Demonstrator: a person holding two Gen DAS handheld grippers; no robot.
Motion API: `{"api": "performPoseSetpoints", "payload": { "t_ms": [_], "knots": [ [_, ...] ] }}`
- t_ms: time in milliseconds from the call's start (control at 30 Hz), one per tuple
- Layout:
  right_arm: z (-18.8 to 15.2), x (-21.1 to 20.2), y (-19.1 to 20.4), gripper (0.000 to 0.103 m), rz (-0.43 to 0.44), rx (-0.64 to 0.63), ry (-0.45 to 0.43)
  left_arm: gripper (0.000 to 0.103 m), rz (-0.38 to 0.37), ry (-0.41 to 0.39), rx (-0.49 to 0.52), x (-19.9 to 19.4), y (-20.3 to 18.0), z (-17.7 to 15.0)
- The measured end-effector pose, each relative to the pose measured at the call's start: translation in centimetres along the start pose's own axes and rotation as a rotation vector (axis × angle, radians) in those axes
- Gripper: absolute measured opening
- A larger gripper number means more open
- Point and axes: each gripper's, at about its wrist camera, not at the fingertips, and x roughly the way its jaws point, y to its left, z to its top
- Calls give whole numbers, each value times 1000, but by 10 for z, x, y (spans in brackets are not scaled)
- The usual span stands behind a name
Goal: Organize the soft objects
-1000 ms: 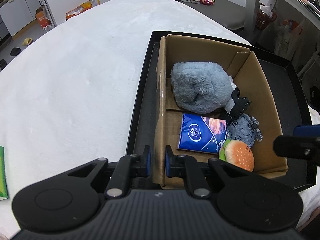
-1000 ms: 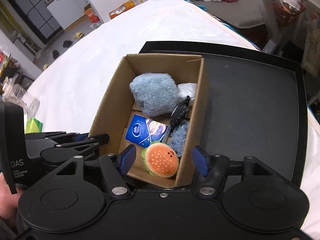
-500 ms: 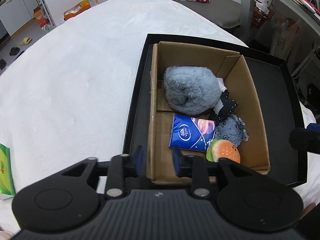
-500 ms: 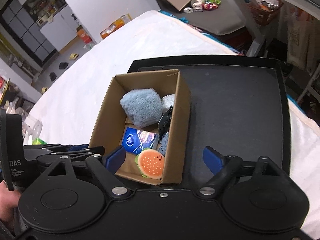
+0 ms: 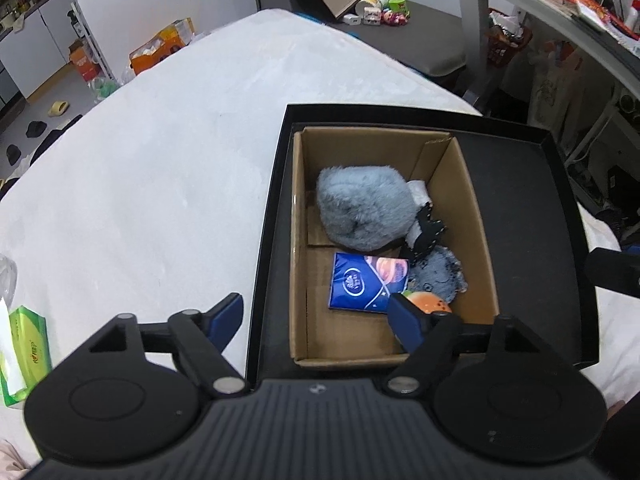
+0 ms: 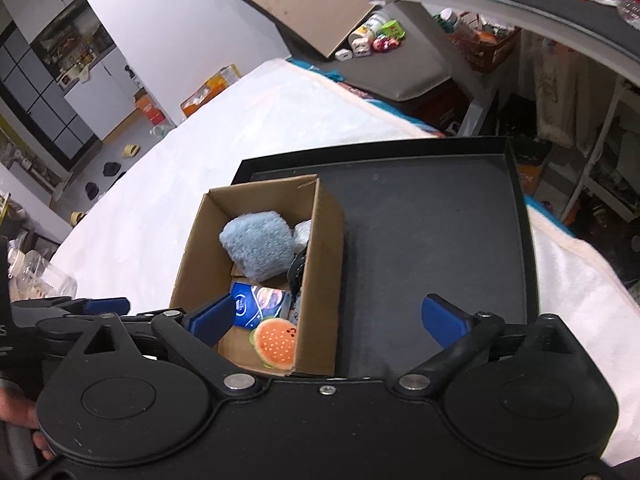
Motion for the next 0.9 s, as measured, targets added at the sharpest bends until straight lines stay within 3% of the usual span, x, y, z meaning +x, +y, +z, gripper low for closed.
{"api": "performPoseSetpoints", "payload": {
  "t_ms": [467, 900],
  "knots": [
    [-8, -29, -8, 103, -70, -16, -42, 95, -24, -51, 30, -38, -7, -4],
    [-22, -63, -10, 103, -92, 6, -100, 97, -27, -89, 37, -71, -5, -14]
  ]
}}
